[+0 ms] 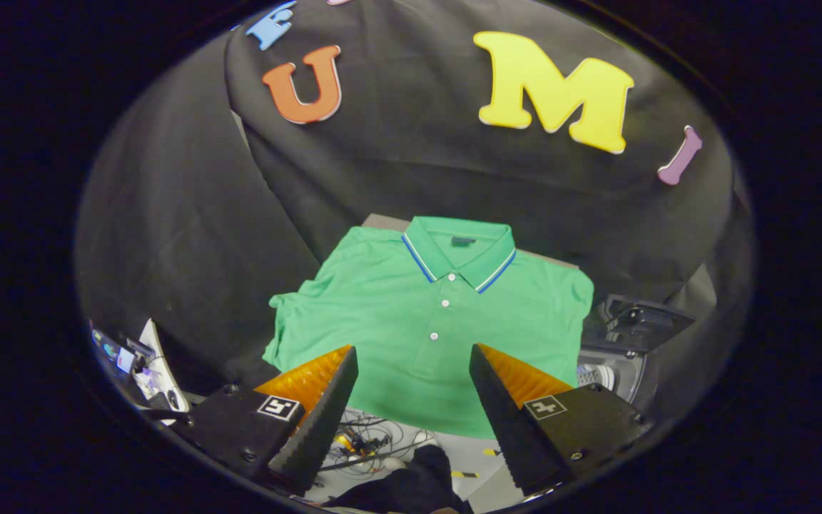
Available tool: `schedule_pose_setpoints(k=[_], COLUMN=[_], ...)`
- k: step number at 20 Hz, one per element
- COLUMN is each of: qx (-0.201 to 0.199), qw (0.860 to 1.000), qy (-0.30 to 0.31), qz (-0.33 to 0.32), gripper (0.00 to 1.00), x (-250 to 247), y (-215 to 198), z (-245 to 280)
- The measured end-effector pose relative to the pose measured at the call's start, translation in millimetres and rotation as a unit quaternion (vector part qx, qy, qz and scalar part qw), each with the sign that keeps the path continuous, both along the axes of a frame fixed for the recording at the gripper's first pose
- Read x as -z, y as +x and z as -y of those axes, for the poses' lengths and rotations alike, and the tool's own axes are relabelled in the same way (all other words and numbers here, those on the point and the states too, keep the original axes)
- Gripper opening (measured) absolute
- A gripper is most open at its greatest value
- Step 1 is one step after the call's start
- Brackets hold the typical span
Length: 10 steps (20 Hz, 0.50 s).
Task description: Put the clothes into the washing machine and then close the washing machine lid.
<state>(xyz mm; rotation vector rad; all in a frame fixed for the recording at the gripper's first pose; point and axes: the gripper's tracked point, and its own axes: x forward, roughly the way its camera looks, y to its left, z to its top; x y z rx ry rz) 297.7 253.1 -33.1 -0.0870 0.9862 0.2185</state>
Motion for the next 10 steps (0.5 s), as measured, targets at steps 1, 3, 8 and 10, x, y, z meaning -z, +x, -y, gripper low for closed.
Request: schedule_pose_setpoints(k=[1, 3, 8, 10], qx=[0.008, 0.017, 0.053, 0.059], qw=[1.000, 0.998, 0.991, 0.988], qy=[-0.004, -0.012, -0.016, -0.033], qz=[-0.020, -0.052, -0.119, -0.138], gripper=[0.98, 0.98, 0.96, 0.96], x=[10.1, 25.7, 64.6, 77.8], y=[9.4, 28.2, 60.1, 65.9], z=[1.9, 2.9, -1.1, 3.4])
